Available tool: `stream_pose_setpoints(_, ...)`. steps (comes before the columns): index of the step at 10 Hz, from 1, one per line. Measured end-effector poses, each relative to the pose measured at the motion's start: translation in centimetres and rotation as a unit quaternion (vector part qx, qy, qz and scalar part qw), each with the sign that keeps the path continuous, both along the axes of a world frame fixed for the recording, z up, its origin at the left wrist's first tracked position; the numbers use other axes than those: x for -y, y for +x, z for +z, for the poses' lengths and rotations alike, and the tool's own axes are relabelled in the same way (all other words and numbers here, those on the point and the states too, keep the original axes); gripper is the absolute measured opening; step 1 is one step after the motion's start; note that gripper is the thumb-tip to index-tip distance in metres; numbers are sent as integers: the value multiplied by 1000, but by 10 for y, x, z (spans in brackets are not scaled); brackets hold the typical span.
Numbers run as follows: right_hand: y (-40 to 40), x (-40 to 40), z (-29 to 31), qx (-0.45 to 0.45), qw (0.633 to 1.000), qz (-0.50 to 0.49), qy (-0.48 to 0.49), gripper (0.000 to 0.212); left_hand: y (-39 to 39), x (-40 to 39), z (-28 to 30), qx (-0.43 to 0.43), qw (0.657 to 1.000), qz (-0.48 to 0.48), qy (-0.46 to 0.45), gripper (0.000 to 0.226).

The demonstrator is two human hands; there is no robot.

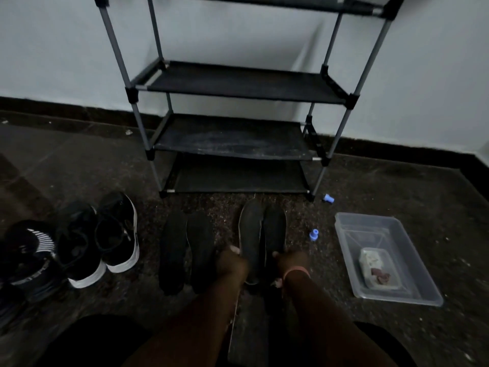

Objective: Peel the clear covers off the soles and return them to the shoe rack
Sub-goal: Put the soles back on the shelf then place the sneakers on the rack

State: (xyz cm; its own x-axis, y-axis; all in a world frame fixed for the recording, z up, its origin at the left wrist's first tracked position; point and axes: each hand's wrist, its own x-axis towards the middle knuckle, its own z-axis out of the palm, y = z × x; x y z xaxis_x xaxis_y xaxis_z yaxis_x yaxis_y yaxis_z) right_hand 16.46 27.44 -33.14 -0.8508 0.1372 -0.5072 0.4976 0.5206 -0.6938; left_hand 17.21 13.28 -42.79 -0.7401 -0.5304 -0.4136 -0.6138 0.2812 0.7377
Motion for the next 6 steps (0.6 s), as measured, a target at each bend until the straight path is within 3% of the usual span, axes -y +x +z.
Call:
stream_pose_setpoints(1,-7,-2,-18,-40,990,-85,-102,21,3,0,32,-67,995,25,66,15)
stream_pose_setpoints(2,-4,2,9,-83,970,-132,-186,5,-1,5,63,-125,986,18,105,20)
stream_pose_setpoints(3,-13,4,32,-113,959,-137,-222,9,-10,10,97,-172,976,13,133,18)
stream_pose_setpoints(4,-32,3,50,-145,955,-139,-220,20,-25,12,123,-200,969,12,146,18)
stream_pose_setpoints(6,-93,-9,81,-127,984,-91,-88,37,-83,16,149,-203,963,29,177,18)
